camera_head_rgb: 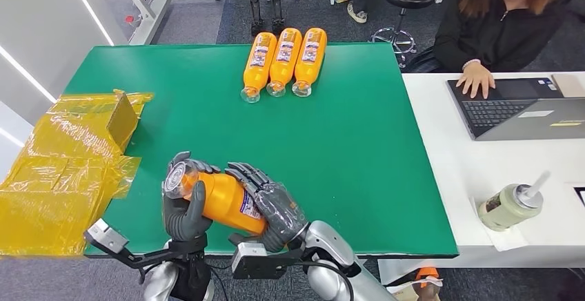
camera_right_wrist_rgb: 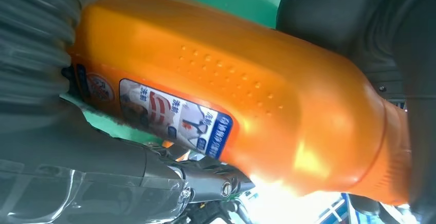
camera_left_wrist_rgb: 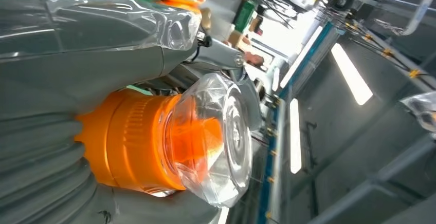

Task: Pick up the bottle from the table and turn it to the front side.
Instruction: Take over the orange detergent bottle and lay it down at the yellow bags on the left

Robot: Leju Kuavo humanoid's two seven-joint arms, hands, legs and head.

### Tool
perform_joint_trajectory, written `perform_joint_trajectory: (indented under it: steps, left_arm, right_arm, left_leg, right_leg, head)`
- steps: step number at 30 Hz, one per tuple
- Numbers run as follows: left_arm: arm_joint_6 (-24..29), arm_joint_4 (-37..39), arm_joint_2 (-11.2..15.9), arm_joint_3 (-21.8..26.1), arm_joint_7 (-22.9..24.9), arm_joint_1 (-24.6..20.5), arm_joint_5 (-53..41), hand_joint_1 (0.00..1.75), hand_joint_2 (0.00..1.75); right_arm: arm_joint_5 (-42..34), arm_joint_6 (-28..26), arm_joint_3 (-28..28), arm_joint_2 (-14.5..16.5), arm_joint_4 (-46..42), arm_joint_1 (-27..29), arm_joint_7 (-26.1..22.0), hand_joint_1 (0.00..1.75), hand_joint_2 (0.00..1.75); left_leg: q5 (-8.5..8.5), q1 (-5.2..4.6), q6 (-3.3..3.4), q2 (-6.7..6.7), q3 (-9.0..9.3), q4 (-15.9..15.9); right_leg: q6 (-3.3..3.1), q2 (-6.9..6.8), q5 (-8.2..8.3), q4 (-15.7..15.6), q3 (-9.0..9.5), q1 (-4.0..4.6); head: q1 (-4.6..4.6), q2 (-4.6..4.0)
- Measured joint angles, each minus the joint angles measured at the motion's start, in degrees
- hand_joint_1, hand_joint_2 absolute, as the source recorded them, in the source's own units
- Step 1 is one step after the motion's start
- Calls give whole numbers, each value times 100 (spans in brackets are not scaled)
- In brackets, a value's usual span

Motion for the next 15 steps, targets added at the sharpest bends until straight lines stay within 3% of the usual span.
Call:
perform_joint_trajectory:
  steps: [3, 9, 15]
  left_arm:
    - [607, 2, 79, 10, -164, -85, -684, 175, 175]
    - [1100, -14, 233, 171, -231, -205, -1364, 175, 175]
    - [2309, -118, 493, 412, -298, -443, -2942, 175, 175]
  right_arm:
    - [-11, -33, 1, 0, 2, 1, -3, 0, 175]
    - [-16, -42, 12, 0, 1, 2, -34, 0, 175]
    - [-121, -63, 22, -30, -120, 55, -42, 0, 175]
  left_leg:
    - [0, 0, 0, 0, 0, 0]
    - [1, 1, -1, 0, 1, 0]
    - [1, 1, -1, 0, 1, 0]
  right_leg:
    - [0, 0, 0, 1, 1, 0]
    - [0, 1, 0, 2, 0, 0]
    - [-1, 2, 0, 2, 0, 0]
  head:
    - [1, 0]
    - [0, 0]
    - [-1, 0]
